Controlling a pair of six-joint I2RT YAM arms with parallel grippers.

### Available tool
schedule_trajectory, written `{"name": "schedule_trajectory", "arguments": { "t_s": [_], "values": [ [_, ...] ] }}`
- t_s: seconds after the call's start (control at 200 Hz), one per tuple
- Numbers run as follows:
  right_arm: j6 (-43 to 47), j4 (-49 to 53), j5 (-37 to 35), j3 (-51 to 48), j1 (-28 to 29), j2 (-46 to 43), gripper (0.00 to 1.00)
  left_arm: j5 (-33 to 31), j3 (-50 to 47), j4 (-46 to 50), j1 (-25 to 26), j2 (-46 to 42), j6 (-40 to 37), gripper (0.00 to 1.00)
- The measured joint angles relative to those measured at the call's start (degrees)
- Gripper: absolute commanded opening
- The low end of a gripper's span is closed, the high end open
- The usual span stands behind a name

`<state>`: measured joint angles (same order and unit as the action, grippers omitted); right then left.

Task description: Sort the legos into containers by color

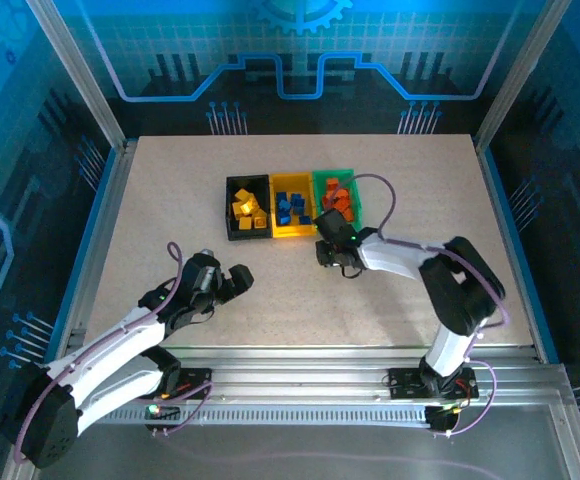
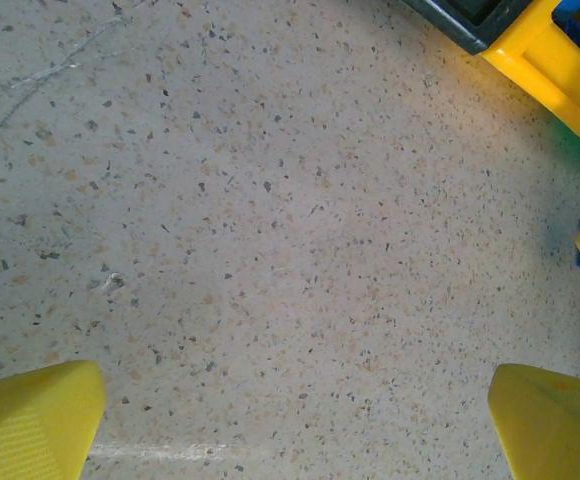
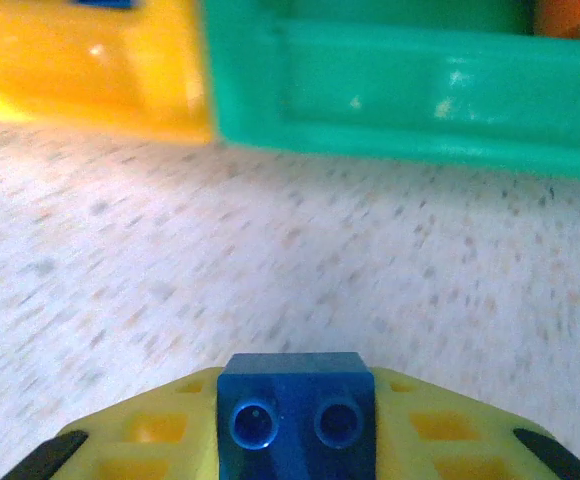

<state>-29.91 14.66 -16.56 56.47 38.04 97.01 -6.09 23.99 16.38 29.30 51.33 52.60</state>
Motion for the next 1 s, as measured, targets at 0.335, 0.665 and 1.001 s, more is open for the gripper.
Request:
{"name": "schedule_trajectory", "arguments": {
  "t_s": [0.335,0.665,1.001],
  "values": [
    [1.25,4.15,2.99,16.65,3.15,-0.96,0.37,0.00,0.00,-0.20,-0.02,0.11,0.04,0.99],
    [-1.22,10.21,-0.94,43.71,-1.18,25.33,0.48,-0.02,0.02,1.14,0.00,-1.57,0.52,0.99],
    [-0.72,10.05,-0.59,40.28,-1.97,19.17,0.82,-0.50,2.19,4.44,-0.02,-3.30,0.63,0.99]
  ]
}}
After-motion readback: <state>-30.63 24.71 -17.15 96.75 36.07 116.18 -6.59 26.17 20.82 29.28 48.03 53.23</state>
